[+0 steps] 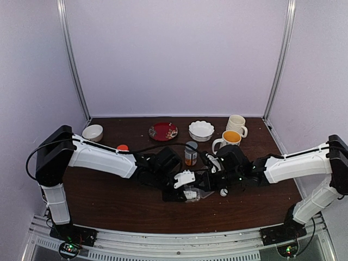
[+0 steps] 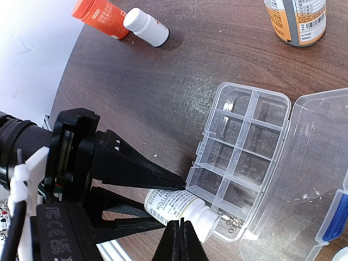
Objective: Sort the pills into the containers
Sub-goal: Pour the pill into the compartment of the pill container.
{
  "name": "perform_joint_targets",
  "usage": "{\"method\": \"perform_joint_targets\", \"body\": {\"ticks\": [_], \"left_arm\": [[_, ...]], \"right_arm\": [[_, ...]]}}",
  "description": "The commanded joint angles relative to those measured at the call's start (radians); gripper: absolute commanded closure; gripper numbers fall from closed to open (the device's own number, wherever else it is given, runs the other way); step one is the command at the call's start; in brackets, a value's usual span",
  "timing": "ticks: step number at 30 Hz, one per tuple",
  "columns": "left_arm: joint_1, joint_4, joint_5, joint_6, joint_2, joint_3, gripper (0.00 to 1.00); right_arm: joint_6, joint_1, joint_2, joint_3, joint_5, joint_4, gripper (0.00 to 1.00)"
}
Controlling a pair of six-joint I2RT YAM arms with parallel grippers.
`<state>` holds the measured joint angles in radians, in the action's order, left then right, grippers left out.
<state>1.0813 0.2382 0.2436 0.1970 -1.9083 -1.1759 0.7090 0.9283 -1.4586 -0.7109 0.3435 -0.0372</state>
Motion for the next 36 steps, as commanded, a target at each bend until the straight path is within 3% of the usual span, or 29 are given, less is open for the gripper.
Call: {"method": "perform_joint_targets", "body": {"ticks": [1, 12, 36], "left_arm": [[0.012, 0.004, 0.01, 0.013, -0.026, -0.018, 1.0], [0.012, -0.092, 0.009, 0.0, 0.01, 0.043, 1.0], [0.012, -0.197, -0.027, -0.021, 0.085, 0.153, 1.0]], "right_arm": [[0.028, 0.003, -0.011, 0.007, 0.054, -0.109, 1.0], [0.028, -0.014, 0.064, 0.041, 0.02, -0.102, 1.0], [0.019, -0.016, 0.054, 0.036, 0.044, -0.109, 1.0]]}}
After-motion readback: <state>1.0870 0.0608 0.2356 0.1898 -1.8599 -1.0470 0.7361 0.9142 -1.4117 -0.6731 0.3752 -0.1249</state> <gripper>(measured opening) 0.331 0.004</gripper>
